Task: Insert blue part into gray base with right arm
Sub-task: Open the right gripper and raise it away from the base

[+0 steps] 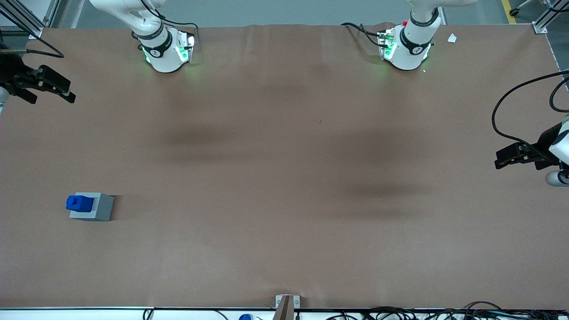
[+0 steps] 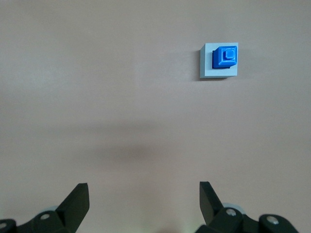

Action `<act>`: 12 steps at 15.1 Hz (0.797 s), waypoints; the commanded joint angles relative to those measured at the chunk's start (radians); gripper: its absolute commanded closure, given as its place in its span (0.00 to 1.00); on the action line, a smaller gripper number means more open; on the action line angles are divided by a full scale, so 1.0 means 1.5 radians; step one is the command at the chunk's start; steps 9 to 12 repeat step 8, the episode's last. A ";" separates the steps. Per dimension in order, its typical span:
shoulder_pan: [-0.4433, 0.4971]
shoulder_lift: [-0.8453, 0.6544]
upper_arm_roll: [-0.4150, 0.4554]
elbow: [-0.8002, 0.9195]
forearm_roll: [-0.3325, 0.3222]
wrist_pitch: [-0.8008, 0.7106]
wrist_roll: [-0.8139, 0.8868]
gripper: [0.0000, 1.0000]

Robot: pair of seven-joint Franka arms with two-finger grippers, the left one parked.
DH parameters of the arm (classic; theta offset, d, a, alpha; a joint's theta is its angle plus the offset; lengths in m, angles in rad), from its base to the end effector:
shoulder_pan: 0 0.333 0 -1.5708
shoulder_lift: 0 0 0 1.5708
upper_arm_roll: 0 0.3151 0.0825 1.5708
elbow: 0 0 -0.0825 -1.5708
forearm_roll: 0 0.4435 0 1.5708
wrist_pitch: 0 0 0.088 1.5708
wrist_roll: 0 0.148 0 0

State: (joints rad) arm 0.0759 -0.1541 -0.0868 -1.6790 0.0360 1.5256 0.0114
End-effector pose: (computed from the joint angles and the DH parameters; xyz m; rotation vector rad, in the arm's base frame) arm 0.5607 -0.0038 0.6117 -3.0922 0.0304 -0.0002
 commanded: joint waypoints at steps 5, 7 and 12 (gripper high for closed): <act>0.003 -0.030 -0.001 -0.003 0.000 0.006 -0.007 0.00; 0.003 -0.029 -0.001 -0.002 -0.001 -0.001 -0.007 0.00; 0.003 -0.029 -0.001 -0.002 -0.001 -0.002 -0.008 0.00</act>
